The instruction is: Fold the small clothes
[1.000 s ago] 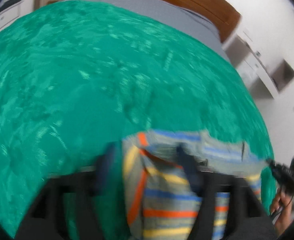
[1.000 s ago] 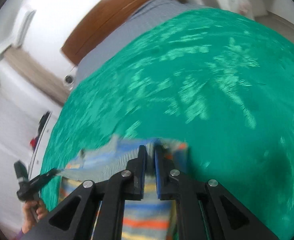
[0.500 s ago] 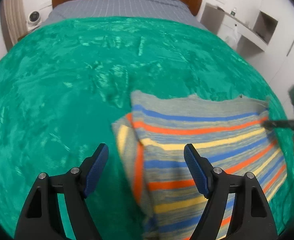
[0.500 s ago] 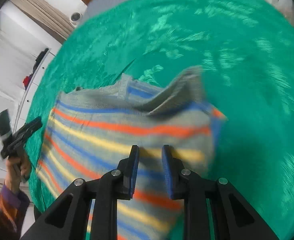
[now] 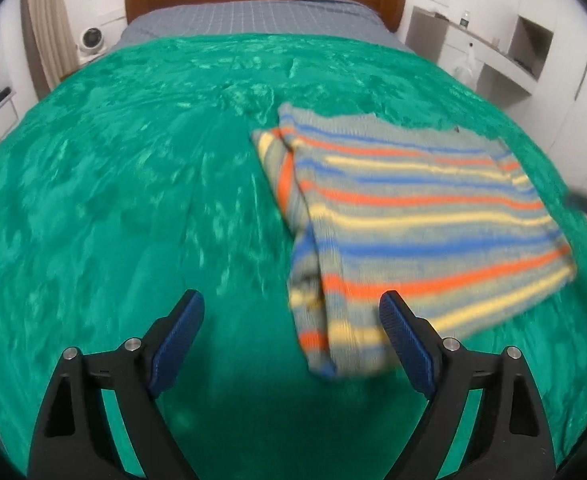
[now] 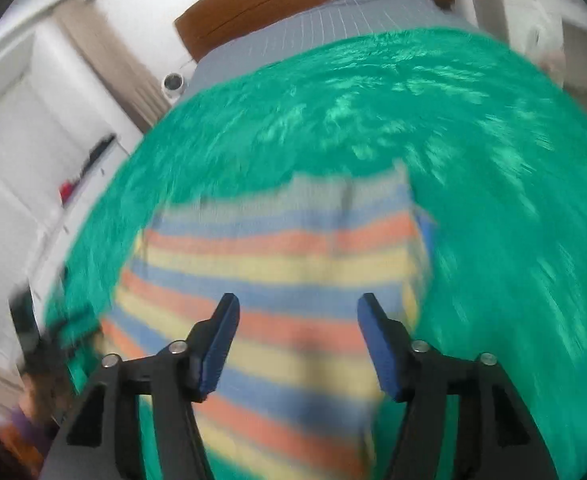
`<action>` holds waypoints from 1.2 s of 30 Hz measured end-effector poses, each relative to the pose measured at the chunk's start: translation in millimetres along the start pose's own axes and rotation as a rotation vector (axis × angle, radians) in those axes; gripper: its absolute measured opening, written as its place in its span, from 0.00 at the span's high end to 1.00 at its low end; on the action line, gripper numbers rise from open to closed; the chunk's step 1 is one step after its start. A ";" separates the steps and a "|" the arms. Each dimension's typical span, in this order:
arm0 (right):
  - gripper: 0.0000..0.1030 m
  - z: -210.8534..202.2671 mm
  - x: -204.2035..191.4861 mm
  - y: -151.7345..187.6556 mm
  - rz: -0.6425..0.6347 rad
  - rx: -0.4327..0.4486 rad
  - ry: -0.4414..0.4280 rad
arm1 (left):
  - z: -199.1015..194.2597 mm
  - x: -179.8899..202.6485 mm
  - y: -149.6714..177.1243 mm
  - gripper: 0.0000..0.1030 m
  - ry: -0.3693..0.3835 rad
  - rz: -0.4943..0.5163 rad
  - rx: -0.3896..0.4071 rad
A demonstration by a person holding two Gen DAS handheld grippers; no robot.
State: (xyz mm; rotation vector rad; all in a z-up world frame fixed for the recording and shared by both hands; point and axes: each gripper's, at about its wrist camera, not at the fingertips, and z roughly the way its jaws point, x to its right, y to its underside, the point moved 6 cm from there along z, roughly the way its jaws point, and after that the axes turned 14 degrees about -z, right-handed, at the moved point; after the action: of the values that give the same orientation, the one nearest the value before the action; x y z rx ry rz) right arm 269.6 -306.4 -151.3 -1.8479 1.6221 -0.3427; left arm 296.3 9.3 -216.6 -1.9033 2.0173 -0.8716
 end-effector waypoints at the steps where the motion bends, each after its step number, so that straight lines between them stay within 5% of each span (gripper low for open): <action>1: 0.37 -12.9 -4.0 22.8 -0.005 -0.003 0.013 | -0.1 0.3 2.2 0.13 0.013 -0.006 -0.002; 4: 0.37 -24.1 -12.0 71.4 0.009 -0.063 0.007 | 3.9 8.4 6.6 0.33 0.041 -0.004 -0.024; 5: 0.39 -21.6 -14.6 79.8 0.014 -0.076 -0.020 | 6.2 12.6 7.3 0.54 0.048 0.005 -0.034; 6: 0.45 -15.6 -14.2 84.7 0.026 -0.081 -0.045 | 8.9 17.5 9.3 0.88 0.045 0.022 -0.045; 7: 0.53 -10.8 -13.5 86.6 0.039 -0.079 -0.065 | 13.0 19.4 12.0 0.96 0.011 0.045 -0.054; 8: 0.83 -2.1 -9.5 86.9 0.052 -0.099 -0.062 | 16.6 18.7 15.4 0.96 -0.034 0.064 -0.067; 9: 0.93 6.7 -1.5 93.2 0.078 -0.155 -0.013 | 16.3 16.4 18.1 0.97 -0.045 0.060 -0.076; 11: 0.93 6.5 6.8 101.1 0.147 -0.155 -0.020 | 11.7 11.7 23.8 0.98 -0.050 0.050 -0.082; 16: 0.93 8.8 0.2 105.5 0.106 -0.180 0.023 | 16.0 6.8 32.4 0.96 -0.073 0.038 -0.061; 19: 0.91 7.4 3.6 104.6 0.113 -0.170 0.018 | 8.1 3.4 31.3 0.79 -0.099 0.032 -0.051; 21: 0.70 -0.9 6.3 105.0 0.129 -0.156 0.013 | -5.9 1.2 28.5 0.55 -0.117 0.035 -0.025; 25: 0.52 -37.8 17.0 112.0 0.094 -0.085 0.083 | -42.6 15.2 16.9 0.40 -0.130 0.086 0.087; 30: 0.50 -65.9 28.3 116.2 0.062 -0.034 0.128 | -49.7 86.3 7.1 0.24 -0.053 0.195 0.141; 36: 0.49 -77.0 51.1 114.7 0.099 0.009 0.128 | -3.3 211.8 51.9 0.22 0.098 0.367 0.063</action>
State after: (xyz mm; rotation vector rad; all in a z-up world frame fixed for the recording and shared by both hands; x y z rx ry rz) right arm 144.7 -380.9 -174.8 -1.7629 1.7876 -0.4315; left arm 224.7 -195.6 -195.3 -1.4154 2.2659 -0.9282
